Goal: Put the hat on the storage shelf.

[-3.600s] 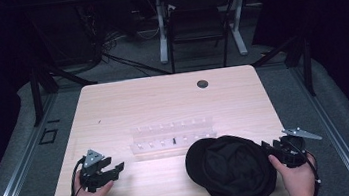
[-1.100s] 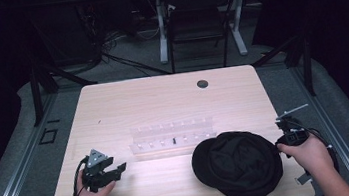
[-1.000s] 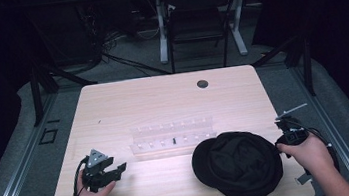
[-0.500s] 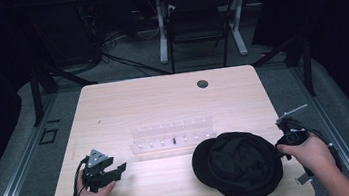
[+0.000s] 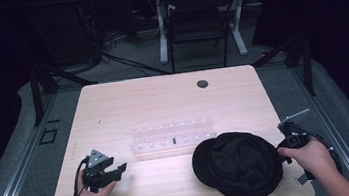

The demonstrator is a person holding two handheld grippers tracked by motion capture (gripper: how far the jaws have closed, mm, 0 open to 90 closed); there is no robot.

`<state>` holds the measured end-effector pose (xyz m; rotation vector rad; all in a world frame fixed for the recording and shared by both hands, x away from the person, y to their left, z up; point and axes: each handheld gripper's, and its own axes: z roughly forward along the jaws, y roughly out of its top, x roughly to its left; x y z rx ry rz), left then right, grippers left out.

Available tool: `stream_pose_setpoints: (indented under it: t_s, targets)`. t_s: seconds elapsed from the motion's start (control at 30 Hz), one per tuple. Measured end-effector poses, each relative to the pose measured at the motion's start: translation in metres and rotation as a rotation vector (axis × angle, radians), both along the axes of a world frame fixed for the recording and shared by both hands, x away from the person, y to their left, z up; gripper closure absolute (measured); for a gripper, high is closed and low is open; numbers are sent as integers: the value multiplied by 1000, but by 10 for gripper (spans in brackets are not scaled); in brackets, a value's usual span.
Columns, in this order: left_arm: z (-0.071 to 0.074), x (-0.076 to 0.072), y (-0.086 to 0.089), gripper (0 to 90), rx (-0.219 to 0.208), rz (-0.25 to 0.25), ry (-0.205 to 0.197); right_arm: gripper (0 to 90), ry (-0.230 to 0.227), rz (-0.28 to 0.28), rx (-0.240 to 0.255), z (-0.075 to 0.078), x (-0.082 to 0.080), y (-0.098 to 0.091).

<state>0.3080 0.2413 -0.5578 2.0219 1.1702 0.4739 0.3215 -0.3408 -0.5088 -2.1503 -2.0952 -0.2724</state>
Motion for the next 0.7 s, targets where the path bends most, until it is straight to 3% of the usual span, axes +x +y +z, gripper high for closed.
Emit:
stream_pose_setpoints:
  t_s: [0.43, 0.7]
  targets:
    - [0, 0, 0, 425, 1, 0, 0, 775, 30, -45, 21, -12, 0, 0]
    - [0, 0, 0, 425, 1, 1, 0, 858, 51, -37, 57, -10, 1, -2]
